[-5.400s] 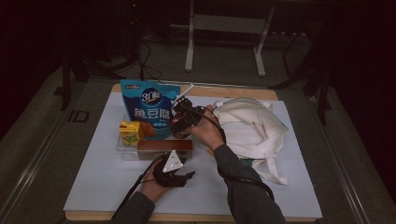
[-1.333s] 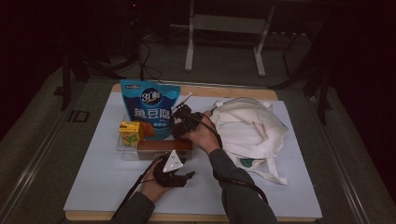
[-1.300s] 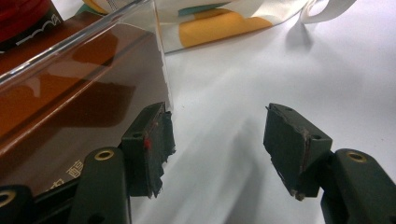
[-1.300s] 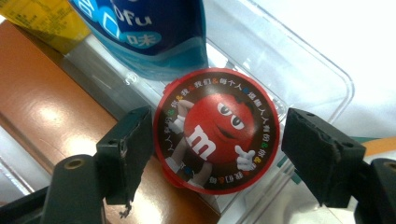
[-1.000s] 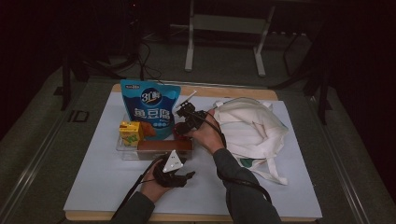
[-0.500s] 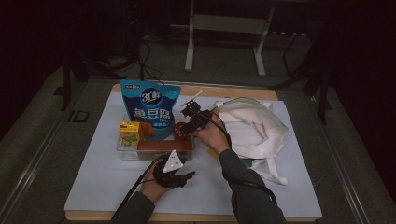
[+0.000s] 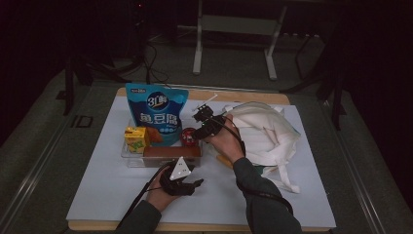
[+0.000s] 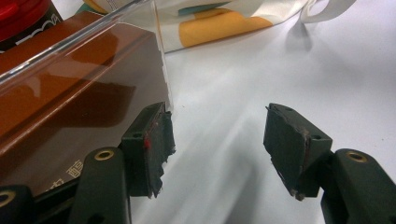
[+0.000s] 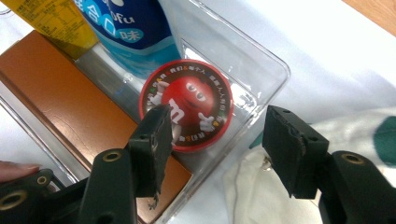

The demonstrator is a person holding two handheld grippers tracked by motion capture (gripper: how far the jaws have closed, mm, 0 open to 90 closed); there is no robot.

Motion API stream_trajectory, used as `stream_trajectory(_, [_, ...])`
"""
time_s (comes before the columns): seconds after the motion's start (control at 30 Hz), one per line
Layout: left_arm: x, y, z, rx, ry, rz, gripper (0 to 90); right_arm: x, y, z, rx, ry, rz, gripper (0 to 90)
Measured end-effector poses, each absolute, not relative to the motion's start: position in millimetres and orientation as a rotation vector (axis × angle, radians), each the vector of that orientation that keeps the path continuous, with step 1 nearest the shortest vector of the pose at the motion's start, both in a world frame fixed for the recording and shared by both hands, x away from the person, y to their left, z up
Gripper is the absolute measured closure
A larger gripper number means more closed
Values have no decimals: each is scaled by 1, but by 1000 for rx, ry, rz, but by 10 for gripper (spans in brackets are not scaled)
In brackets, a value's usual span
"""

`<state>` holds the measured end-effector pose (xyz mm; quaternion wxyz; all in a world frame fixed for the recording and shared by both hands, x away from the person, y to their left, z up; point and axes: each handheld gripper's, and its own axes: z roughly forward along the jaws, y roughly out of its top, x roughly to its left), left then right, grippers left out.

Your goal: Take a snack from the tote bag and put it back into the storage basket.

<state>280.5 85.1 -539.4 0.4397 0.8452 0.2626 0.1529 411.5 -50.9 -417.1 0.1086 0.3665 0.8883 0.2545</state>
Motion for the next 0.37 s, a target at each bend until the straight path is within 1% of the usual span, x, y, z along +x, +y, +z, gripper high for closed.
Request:
stream_trajectory(0.1, [281, 85, -539, 2099, 653, 379, 400, 411, -56, -415, 1087, 2609, 766, 450])
stream_trajectory(0.37, [281, 85, -539, 2098, 654, 376, 399, 411, -71, -413, 1110, 2600, 791, 470])
